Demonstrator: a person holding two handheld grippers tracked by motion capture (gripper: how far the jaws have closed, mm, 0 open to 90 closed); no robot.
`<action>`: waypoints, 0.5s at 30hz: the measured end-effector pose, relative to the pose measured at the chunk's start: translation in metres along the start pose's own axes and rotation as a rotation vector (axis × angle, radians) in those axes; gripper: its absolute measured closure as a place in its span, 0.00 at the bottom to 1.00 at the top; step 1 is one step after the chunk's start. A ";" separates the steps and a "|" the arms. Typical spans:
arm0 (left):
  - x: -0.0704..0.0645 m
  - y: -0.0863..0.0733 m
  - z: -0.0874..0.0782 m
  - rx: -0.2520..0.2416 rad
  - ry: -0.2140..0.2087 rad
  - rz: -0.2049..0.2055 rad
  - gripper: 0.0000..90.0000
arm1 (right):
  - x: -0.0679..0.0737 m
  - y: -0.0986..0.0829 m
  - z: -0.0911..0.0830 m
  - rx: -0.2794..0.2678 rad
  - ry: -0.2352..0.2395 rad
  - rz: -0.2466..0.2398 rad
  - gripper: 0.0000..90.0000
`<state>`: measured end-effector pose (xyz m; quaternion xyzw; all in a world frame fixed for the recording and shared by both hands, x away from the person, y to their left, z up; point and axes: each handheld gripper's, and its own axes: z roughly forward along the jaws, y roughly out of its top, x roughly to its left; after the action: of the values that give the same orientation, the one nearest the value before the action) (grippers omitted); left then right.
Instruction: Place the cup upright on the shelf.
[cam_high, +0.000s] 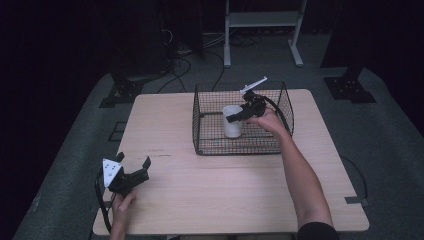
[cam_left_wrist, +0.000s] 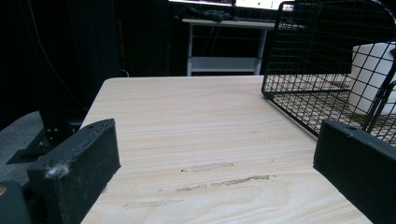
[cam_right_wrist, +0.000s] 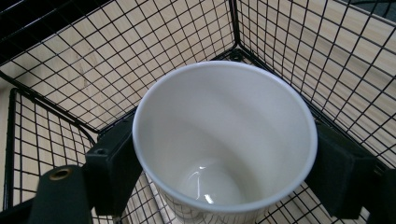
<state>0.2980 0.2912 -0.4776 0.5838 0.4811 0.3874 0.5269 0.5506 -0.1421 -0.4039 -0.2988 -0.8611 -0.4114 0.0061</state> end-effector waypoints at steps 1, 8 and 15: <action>0.000 0.000 0.000 0.000 0.000 0.000 0.00 | 0.000 0.000 0.000 -0.002 0.001 0.002 0.21; 0.000 0.000 0.000 0.000 0.000 0.000 0.00 | 0.002 0.001 0.000 0.010 0.001 -0.011 0.21; 0.000 0.000 0.000 0.002 0.001 0.002 0.00 | 0.006 0.001 0.000 0.025 -0.004 -0.027 0.21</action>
<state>0.2981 0.2908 -0.4776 0.5843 0.4813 0.3878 0.5258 0.5457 -0.1386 -0.4016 -0.2878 -0.8701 -0.4002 0.0025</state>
